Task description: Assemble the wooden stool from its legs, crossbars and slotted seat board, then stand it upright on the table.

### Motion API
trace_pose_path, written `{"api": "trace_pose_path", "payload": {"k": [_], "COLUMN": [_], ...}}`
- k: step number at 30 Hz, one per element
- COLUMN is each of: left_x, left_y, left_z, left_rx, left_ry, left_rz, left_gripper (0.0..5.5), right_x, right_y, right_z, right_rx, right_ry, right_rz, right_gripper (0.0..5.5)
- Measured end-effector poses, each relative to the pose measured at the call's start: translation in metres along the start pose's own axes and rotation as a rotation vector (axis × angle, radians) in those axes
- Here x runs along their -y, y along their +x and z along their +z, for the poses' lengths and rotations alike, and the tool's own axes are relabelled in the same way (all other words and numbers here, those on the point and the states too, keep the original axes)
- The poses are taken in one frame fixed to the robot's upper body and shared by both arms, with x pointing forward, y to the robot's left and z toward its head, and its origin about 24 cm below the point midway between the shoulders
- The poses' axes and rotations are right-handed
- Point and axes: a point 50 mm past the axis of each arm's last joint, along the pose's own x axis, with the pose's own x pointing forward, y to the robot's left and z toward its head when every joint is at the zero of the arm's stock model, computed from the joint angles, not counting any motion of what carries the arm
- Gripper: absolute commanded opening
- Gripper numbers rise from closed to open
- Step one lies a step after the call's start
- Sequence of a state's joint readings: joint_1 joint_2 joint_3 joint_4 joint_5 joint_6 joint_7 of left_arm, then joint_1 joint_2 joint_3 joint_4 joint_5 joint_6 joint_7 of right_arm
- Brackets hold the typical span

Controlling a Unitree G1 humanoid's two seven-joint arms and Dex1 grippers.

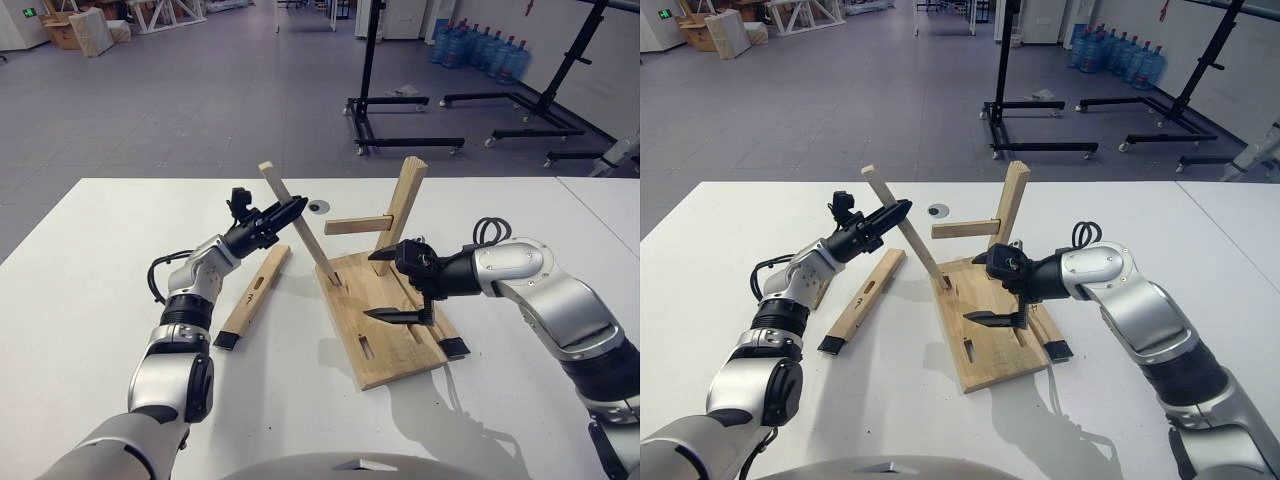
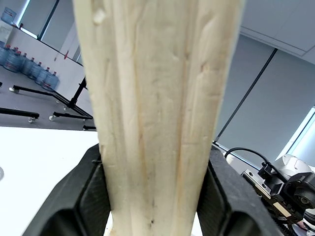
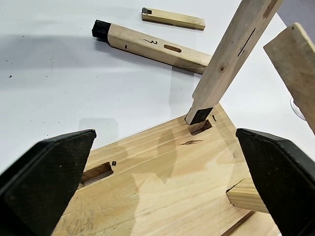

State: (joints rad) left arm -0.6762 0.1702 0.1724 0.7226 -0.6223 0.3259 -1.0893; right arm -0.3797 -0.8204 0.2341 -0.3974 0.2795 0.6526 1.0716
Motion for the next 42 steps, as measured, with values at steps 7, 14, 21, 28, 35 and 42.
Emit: {"api": "trace_pose_path", "payload": {"k": [7,14,21,28,35,42], "left_x": [-0.002,-0.002,-0.002,-0.001,0.004,0.012], "left_y": [-0.001,0.000,0.004,0.008,0.012,0.009], "left_z": [-0.004,-0.002,-0.005,-0.006,-0.003,-0.003], "left_rx": [-0.002,-0.007,0.014,-0.016,-0.067,-0.129], "left_ry": [0.005,0.041,0.047,0.084,0.149,0.239], "left_rz": [0.005,-0.009,0.006,-0.003,-0.050,-0.096], "left_gripper": [2.06,2.06,2.06,2.06,2.06,2.06], "right_x": [0.000,-0.001,-0.002,-0.003,-0.003,-0.004], "right_y": [0.000,0.002,0.003,0.004,0.004,0.004], "right_z": [0.001,0.001,0.001,0.002,0.002,0.003], "right_rx": [0.005,0.008,0.005,0.006,0.011,0.014], "right_ry": [0.000,0.001,0.013,0.011,0.011,0.009], "right_rz": [0.006,0.012,0.017,0.021,0.023,0.023], "right_gripper": [5.25,5.25,5.25,5.25,5.25,5.25]}}
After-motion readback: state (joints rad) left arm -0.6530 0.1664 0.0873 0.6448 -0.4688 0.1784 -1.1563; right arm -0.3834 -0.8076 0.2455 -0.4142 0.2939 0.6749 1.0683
